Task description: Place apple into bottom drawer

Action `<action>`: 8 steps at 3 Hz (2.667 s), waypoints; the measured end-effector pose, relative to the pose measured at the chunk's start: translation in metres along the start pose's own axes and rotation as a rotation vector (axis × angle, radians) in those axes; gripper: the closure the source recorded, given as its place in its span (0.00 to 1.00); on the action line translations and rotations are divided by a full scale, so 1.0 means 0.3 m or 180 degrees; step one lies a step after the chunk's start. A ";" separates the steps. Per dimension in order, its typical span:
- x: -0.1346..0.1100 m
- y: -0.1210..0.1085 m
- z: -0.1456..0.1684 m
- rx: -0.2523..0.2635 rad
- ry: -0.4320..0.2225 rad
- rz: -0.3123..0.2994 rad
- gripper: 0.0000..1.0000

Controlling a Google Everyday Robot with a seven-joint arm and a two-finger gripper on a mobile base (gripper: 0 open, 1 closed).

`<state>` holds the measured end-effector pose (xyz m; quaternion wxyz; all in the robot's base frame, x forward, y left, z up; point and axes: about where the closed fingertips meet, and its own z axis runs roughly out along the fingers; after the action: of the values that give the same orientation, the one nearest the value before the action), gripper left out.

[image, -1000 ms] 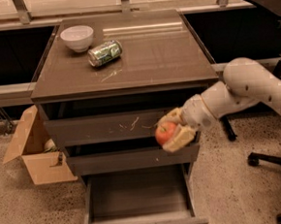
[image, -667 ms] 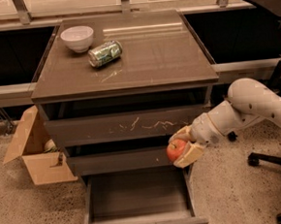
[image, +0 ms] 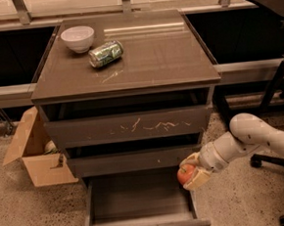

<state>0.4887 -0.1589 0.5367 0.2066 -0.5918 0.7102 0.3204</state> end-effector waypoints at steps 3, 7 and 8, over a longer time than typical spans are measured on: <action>0.149 -0.065 0.183 0.0080 -0.0135 0.0015 1.00; 0.539 -0.309 0.803 0.0202 -0.0561 0.0371 0.85; 0.599 -0.356 0.860 0.0180 -0.0630 0.0513 0.61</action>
Offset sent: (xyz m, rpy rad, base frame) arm 0.0005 -0.0041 -0.0466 0.0007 0.0219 -0.0556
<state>0.5321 -0.1157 0.2102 0.2660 -0.4922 0.7404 0.3726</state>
